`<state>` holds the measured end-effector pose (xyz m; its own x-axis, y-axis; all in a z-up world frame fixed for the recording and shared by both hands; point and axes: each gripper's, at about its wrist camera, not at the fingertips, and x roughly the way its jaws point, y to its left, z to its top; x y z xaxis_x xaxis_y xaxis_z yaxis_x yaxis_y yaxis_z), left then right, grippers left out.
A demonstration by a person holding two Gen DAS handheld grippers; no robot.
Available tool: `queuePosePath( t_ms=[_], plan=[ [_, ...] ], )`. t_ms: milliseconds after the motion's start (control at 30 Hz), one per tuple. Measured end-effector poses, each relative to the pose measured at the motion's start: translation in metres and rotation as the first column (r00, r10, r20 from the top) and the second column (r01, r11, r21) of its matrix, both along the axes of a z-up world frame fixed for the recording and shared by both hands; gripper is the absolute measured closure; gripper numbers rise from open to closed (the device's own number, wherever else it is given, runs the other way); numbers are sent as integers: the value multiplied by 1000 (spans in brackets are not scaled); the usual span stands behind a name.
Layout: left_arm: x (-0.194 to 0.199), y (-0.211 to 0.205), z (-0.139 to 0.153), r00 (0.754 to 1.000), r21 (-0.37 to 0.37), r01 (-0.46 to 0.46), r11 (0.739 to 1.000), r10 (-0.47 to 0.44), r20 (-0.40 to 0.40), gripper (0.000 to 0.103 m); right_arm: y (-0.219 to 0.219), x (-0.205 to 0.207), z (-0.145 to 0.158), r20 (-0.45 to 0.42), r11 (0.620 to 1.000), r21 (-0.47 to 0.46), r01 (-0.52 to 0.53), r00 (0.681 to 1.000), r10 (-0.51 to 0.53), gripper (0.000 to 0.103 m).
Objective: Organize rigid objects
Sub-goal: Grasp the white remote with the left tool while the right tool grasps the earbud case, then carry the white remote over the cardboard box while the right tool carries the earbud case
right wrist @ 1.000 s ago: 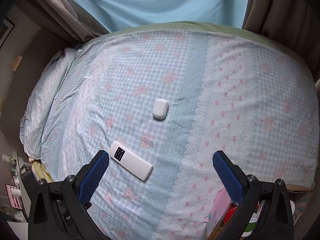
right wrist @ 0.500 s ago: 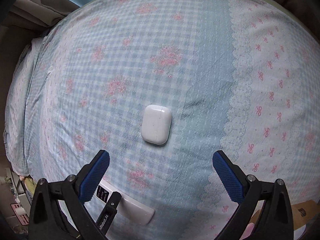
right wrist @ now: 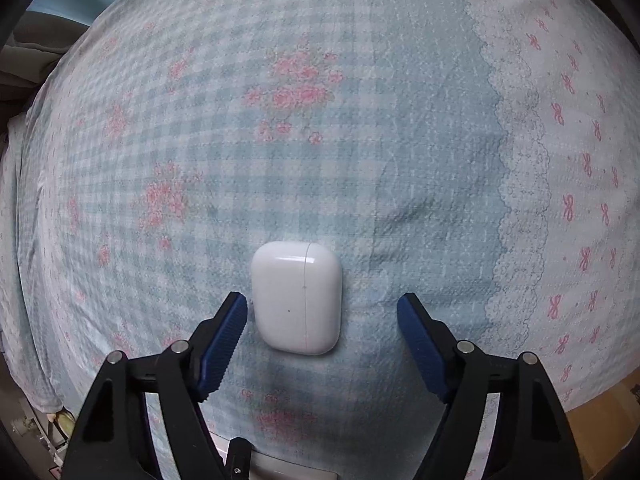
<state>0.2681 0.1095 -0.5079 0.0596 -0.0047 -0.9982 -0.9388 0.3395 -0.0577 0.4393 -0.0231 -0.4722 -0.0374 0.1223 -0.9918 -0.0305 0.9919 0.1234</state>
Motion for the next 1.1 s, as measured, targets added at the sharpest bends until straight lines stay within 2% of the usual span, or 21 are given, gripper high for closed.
queuePosePath(
  t_ms=[100, 133, 167, 233, 267, 467, 767, 933, 1100],
  plan=[
    [-13, 4, 2, 1000, -5, 15, 1000, -15, 26, 28, 7, 0, 2, 23, 999, -31, -18, 1000, 18, 49],
    [-14, 4, 2, 999, -4, 24, 1000, -24, 29, 33, 10, 0, 4, 29, 999, -26, -23, 999, 24, 62],
    [-17, 5, 2, 999, -5, 33, 999, -32, 34, 38, 11, 0, 5, 31, 999, -25, -25, 999, 26, 63],
    [-23, 7, 3, 998, -10, 44, 999, -43, 49, 46, 12, -1, 4, 28, 999, -23, -24, 999, 25, 63],
    [-25, 7, 3, 997, -14, 46, 999, -45, 57, 47, 11, -1, 4, 25, 1000, -15, -22, 999, 22, 63],
    [-42, 16, 8, 993, -29, 60, 998, -57, 102, 47, 6, -12, 5, 34, 1000, 5, -30, 999, 30, 63],
    [-66, 18, 50, 983, -15, 106, 994, -102, 155, 47, -17, -38, 39, 65, 997, 63, -33, 997, 29, 63],
    [-68, 17, 85, 958, 9, 196, 981, -194, 213, 48, -34, -53, 76, 88, 993, 113, -22, 996, 12, 63],
    [-69, 7, 132, 910, 66, 308, 949, -314, 269, 48, -51, -64, 122, 144, 984, 174, -34, 990, 9, 63]
  ],
)
